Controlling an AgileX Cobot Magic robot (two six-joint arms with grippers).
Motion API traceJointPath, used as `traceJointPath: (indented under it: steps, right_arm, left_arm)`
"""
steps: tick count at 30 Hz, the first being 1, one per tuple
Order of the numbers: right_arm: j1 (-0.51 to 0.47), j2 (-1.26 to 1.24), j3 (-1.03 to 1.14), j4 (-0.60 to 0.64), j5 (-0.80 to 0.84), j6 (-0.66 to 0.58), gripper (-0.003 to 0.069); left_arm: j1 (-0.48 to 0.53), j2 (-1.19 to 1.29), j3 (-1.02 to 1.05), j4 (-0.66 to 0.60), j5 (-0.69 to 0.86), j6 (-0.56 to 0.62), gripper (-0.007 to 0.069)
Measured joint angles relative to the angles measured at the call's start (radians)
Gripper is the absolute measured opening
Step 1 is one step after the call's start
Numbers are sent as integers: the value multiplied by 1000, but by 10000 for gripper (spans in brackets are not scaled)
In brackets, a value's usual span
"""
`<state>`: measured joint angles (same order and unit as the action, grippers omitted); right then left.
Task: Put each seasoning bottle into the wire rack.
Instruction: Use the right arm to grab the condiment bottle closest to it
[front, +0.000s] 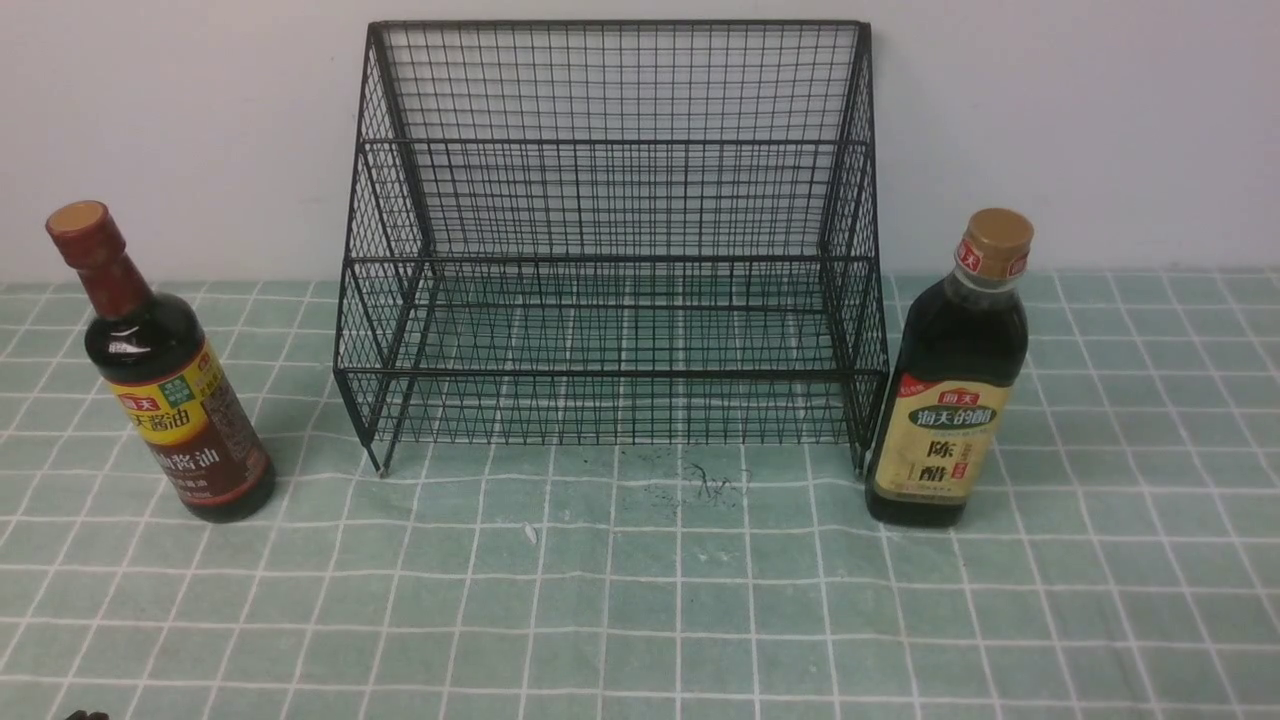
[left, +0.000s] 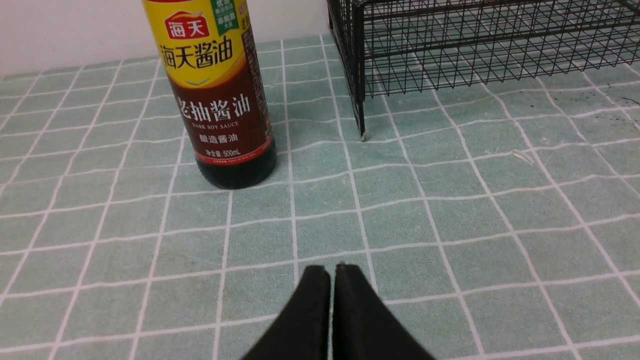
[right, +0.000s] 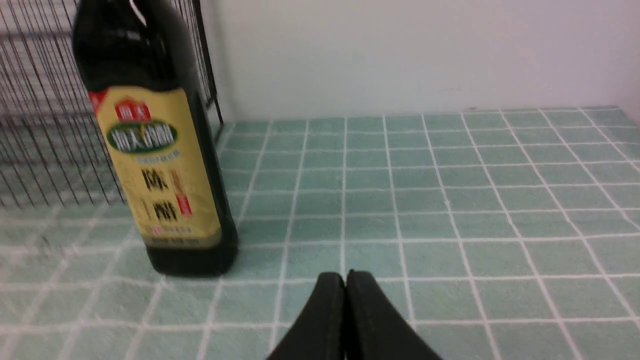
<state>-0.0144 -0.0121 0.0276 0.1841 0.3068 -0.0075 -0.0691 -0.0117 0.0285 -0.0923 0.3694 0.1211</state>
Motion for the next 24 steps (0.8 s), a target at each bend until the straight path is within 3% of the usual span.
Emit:
traceJointPath:
  steps: [5, 8, 13, 18, 24]
  right_arm:
    - [0, 0, 0, 346, -150, 146, -10]
    - [0, 0, 0, 498, -185, 165, -10]
    - [0, 0, 0, 542, -220, 62, -10]
    - [0, 0, -5, 610, -307, 40, -10]
    - [0, 41, -252, 567, -67, -25, -10]
  left_arm:
    - [0, 0, 0, 0, 0, 0, -6]
    - [0, 0, 0, 0, 0, 0, -6]
    - [0, 0, 0, 0, 0, 0, -6]
    - [0, 0, 0, 0, 0, 0, -6]
    - [0, 0, 0, 0, 1, 0, -6]
